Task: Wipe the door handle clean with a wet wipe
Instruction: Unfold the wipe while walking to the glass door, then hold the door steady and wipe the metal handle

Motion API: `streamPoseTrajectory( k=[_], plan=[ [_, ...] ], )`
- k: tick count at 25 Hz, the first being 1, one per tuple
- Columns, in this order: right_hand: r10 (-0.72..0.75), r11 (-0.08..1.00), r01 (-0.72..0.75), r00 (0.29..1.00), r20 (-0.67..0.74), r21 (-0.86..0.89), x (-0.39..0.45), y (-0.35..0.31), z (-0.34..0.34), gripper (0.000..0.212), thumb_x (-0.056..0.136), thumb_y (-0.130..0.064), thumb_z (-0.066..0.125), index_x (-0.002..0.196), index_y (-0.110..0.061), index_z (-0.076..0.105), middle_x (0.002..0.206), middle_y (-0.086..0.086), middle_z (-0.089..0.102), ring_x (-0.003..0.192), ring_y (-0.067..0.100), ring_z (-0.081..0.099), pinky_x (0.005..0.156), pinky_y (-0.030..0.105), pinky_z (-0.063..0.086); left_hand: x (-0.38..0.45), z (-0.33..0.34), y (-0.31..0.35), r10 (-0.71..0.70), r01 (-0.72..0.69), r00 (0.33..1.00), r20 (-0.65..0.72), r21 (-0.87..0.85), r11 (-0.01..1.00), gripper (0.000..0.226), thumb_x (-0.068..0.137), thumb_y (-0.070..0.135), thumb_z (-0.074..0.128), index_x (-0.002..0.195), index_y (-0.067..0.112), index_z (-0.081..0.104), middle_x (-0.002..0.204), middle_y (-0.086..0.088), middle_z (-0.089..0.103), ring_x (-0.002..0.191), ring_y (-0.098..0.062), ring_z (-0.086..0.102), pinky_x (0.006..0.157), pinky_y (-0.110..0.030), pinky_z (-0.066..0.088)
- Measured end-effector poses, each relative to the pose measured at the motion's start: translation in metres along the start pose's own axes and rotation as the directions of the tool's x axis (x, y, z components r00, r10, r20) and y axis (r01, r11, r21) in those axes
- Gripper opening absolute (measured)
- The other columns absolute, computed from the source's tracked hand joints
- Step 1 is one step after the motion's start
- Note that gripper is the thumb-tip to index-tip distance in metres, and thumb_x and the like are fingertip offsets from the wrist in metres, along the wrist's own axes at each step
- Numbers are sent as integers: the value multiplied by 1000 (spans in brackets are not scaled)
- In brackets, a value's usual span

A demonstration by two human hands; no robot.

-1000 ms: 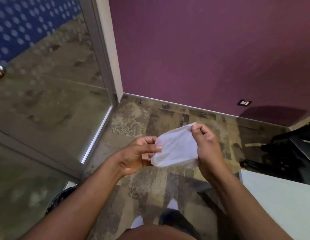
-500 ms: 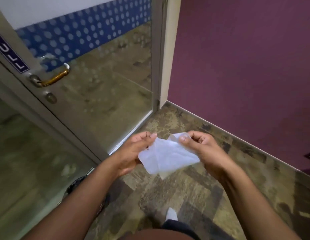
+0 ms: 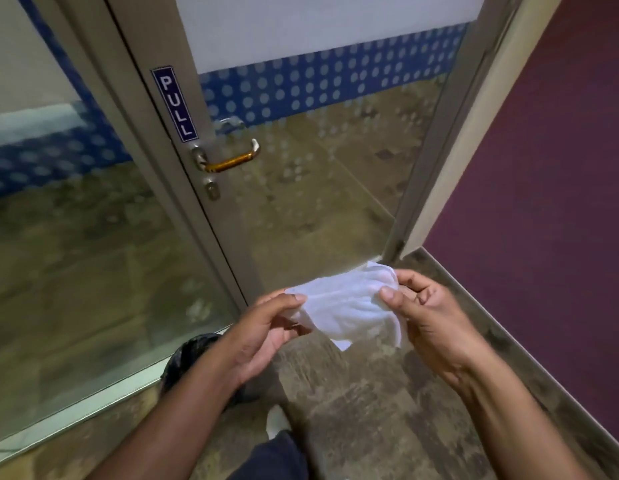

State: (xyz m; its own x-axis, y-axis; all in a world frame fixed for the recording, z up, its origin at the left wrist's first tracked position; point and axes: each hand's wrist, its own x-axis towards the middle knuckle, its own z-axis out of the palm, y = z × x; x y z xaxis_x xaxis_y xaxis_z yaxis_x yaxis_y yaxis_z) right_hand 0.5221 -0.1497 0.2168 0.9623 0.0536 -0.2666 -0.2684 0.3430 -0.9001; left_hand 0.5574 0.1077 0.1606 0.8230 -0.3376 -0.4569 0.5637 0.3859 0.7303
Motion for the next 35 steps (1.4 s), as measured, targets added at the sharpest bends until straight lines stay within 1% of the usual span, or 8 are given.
streamPoseTrajectory(
  k=[7, 11, 16, 19, 24, 27, 30, 35],
  plan=[
    [-32, 969, 26, 999, -22, -244, 88, -20, 26, 38, 86, -10, 81, 122, -16, 67, 100, 21, 82, 81, 30, 79, 63, 30, 59, 32, -42, 49, 186, -86, 941, -284, 330, 940, 25, 99, 10, 82, 120, 15, 69, 78, 2, 77, 51, -4, 56, 45, -17, 39],
    [-45, 962, 55, 998, 43, -269, 135, -35, 58, 42, 78, -7, 83, 117, -19, 74, 101, 21, 81, 87, 21, 76, 71, 26, 59, 43, -58, 88, 337, -266, 871, -357, 234, 935, 14, 102, 12, 75, 111, 22, 76, 89, -7, 84, 75, -12, 78, 63, -18, 60],
    [-87, 884, 136, 988, 128, -447, 187, -47, 97, 26, 81, -1, 84, 100, -19, 82, 93, 7, 85, 85, 15, 76, 76, 16, 60, 47, -75, 137, 374, -325, 917, -140, 281, 903, 33, 69, 9, 93, 100, 17, 88, 106, -9, 86, 96, -14, 82, 81, -17, 63],
    [-75, 760, 207, 970, 233, -616, 213, -62, 112, 35, 72, -6, 92, 102, -22, 84, 97, -3, 85, 91, 8, 79, 82, 21, 61, 51, -84, 162, 511, -330, 850, -130, 625, 707, 45, 77, -11, 93, 101, 27, 88, 109, 3, 84, 101, -11, 80, 91, -22, 63],
    [-174, 428, 438, 898, 404, -791, 269, -74, 120, 21, 81, -22, 89, 89, -40, 84, 89, 6, 72, 78, 14, 67, 73, 27, 50, 67, -96, 195, 737, -219, 659, -151, 899, 380, 28, 85, 0, 92, 98, 24, 90, 92, 8, 73, 82, -6, 68, 69, -9, 47],
    [-115, 617, 417, 886, 448, -667, 301, -82, 119, 3, 83, -21, 85, 82, -24, 84, 96, -1, 76, 91, 9, 73, 79, 20, 53, 75, -103, 211, 741, -232, 650, -167, 885, 403, 23, 89, 5, 90, 99, 25, 90, 116, 10, 69, 106, -1, 69, 86, -9, 52],
    [31, 852, 216, 889, 457, -477, 321, -85, 119, 6, 89, -16, 77, 84, -15, 79, 90, 3, 82, 83, 13, 77, 76, 24, 60, 85, -107, 219, 686, -318, 683, -250, 744, 588, 32, 92, -2, 84, 92, 30, 88, 106, 4, 84, 95, -2, 77, 84, -13, 56],
    [9, 877, 158, 939, 344, -454, 350, -85, 138, 11, 97, -6, 72, 96, -10, 82, 83, 12, 82, 67, 16, 73, 58, 28, 61, 107, -113, 225, 628, -372, 610, -483, 525, 765, 28, 94, -4, 82, 91, 23, 88, 91, -8, 86, 78, -15, 81, 70, -26, 66]
  ],
)
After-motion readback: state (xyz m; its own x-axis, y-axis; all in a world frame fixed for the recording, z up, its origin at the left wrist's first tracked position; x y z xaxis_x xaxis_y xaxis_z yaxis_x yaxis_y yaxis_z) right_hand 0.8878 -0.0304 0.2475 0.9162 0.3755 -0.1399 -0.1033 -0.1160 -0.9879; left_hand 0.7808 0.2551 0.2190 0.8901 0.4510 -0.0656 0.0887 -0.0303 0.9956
